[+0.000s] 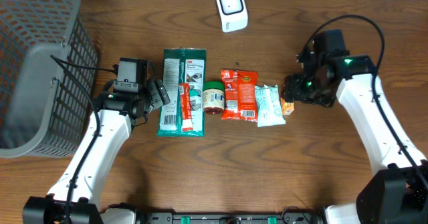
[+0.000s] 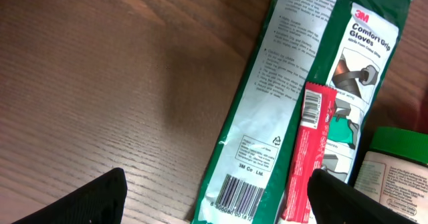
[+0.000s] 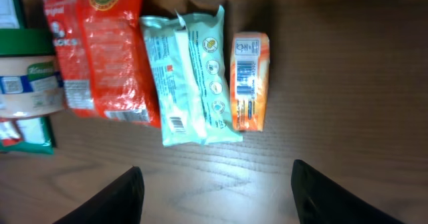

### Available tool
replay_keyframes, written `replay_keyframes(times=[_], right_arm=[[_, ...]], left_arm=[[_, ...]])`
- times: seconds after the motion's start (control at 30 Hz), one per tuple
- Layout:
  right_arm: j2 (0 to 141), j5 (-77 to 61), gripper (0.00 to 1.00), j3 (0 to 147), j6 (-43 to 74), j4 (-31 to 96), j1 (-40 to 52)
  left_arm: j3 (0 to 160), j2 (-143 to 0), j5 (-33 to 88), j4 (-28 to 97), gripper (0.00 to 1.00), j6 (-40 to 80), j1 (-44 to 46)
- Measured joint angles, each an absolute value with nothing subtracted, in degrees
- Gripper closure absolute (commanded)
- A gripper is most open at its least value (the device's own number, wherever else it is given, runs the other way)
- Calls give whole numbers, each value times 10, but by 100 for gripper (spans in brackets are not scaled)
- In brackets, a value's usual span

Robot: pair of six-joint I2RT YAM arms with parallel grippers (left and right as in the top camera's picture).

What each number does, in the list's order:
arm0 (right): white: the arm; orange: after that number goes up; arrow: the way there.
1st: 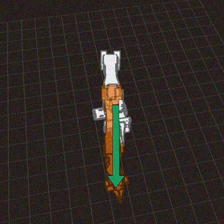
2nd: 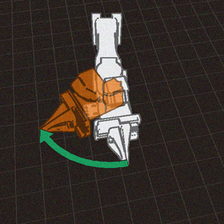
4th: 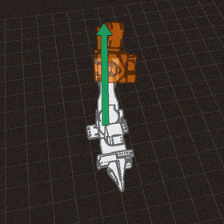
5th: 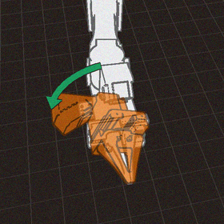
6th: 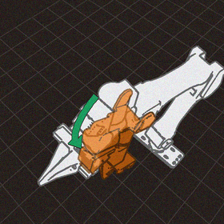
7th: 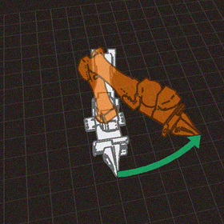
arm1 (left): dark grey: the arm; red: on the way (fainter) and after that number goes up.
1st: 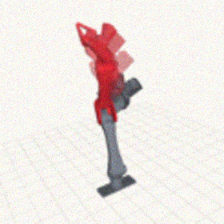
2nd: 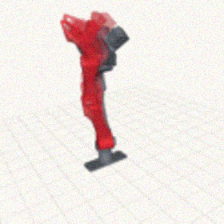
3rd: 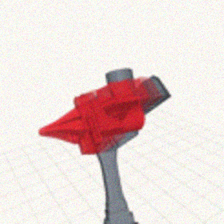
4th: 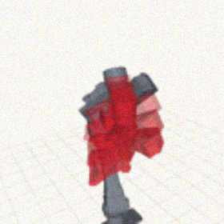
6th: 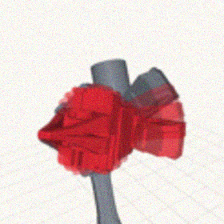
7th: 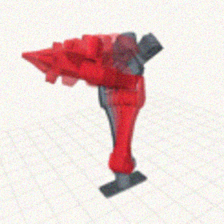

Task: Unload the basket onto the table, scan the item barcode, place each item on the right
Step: 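Move the right gripper over the orange Kleenex tissue pack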

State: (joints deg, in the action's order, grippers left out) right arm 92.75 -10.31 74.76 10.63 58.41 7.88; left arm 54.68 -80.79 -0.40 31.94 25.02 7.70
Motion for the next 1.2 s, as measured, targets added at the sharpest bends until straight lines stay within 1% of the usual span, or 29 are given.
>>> replay_keyframes(times=[0.1, 0.23, 0.53, 0.77, 0.87, 0.97, 1.1, 1.2], right_arm=[[927, -100, 31, 720, 106, 541, 81], [927, -96, 35, 686, 106, 485, 81], [927, -89, 38, 588, 104, 349, 81], [927, -70, 41, 546, 104, 309, 81], [927, -67, 44, 546, 103, 307, 81], [927, -64, 53, 545, 101, 305, 81], [927, -48, 56, 542, 102, 304, 81], [927, -30, 61, 536, 102, 304, 81]], left_arm=[[547, -808, -4, 319, 14, 250, 77], [547, -808, -4, 320, 14, 250, 77], [547, -808, -4, 320, 14, 250, 77], [547, -808, -4, 319, 14, 250, 77], [547, -808, -4, 320, 14, 250, 77], [547, -808, -4, 320, 13, 250, 77], [547, -808, -4, 319, 14, 250, 77], [547, -808, -4, 320, 14, 250, 77]])
